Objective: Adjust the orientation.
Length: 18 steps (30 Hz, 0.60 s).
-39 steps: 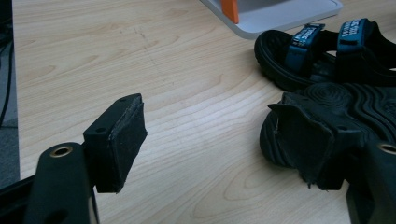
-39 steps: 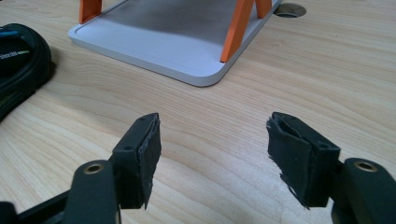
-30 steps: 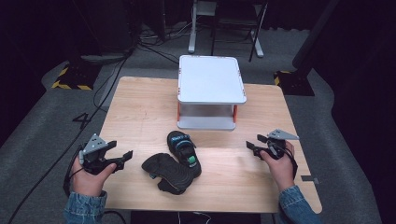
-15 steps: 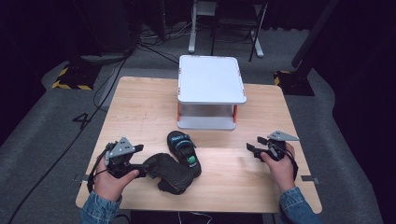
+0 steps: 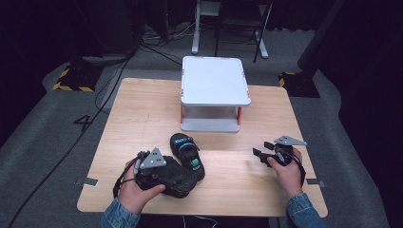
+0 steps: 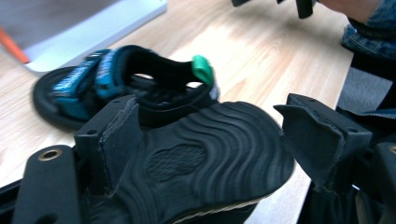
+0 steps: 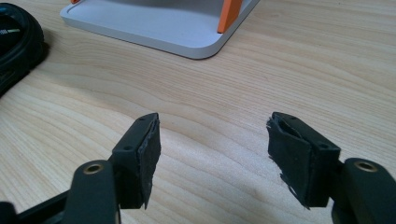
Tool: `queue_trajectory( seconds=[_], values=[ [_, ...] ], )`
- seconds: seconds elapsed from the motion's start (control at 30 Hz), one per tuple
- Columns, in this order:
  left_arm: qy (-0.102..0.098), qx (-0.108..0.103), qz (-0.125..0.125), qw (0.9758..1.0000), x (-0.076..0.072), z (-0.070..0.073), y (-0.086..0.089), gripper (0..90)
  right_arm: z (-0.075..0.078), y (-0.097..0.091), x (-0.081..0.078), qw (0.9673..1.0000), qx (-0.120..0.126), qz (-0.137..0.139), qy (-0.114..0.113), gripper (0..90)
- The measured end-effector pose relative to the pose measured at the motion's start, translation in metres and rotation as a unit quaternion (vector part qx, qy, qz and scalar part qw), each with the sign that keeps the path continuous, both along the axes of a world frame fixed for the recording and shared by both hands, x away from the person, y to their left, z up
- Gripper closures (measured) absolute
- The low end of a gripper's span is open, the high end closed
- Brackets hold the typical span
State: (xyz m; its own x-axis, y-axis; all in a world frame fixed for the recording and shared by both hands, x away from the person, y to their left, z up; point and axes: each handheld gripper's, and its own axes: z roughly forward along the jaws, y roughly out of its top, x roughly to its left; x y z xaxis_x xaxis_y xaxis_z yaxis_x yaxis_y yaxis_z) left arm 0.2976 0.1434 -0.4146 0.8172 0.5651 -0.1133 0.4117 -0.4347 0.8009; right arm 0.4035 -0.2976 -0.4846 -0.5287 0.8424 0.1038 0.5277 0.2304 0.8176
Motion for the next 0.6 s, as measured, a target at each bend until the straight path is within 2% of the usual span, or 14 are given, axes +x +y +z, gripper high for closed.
queue_trajectory(
  seconds=[0.2,0.33,0.4,0.5,0.6],
  values=[
    [0.014,0.027,-0.026,0.9992,-0.005,-0.010,-0.020,16.1,-0.002,0.000,0.001,1.0000,0.002,0.003,0.005,34.6],
    [0.028,0.060,-0.013,0.9977,-0.004,-0.023,-0.028,15.6,-0.002,0.000,0.002,1.0000,0.005,0.002,0.005,34.6],
    [0.013,0.063,-0.014,0.9978,-0.004,-0.028,-0.031,13.9,-0.002,-0.001,0.002,0.9999,0.009,0.002,0.006,34.5],
    [0.003,0.070,-0.005,0.9975,-0.005,-0.030,-0.035,13.2,-0.002,-0.002,0.001,0.9999,0.009,0.001,0.005,34.4],
    [-0.031,0.083,-0.008,0.9960,-0.008,-0.036,-0.038,12.4,-0.002,-0.001,0.001,0.9999,0.009,0.001,0.005,34.2]
  ],
)
